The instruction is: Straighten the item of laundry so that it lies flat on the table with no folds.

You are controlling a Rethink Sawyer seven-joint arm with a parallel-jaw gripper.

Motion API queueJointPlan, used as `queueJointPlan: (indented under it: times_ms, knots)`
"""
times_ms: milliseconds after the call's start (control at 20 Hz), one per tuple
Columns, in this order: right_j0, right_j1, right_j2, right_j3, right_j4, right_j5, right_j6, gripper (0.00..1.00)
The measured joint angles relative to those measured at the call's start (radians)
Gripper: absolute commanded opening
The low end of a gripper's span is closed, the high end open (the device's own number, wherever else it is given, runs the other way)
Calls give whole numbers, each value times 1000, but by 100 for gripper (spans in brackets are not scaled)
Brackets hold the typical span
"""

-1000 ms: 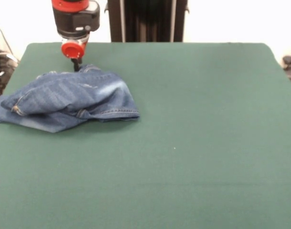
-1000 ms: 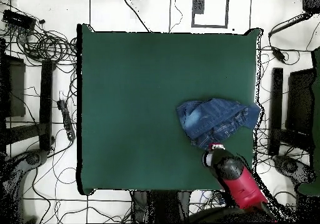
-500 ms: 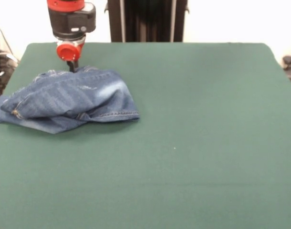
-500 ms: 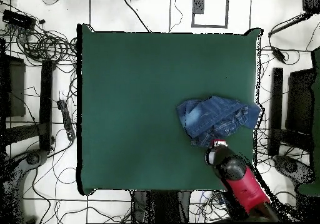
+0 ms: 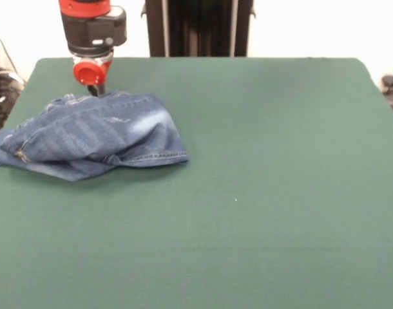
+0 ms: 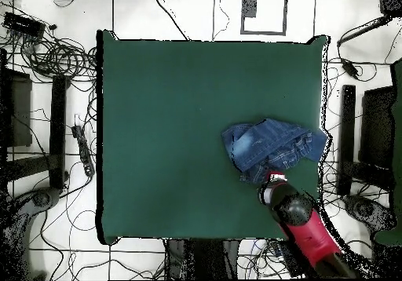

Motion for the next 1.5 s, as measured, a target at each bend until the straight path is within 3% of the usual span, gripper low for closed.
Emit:
queueJointPlan:
  times_ms: [350,400,1050,1300,1400,1500]
  knots:
    - [-3,0,26,0,0,-27,0,100]
    - [-3,-1,27,0,0,-30,0,0]
    - [24,-3,13,-3,1,-41,0,0]
    - [233,10,-157,-55,89,14,0,0]
    - [371,20,-268,-102,122,89,0,0]
    - [439,26,-326,-130,130,141,0,0]
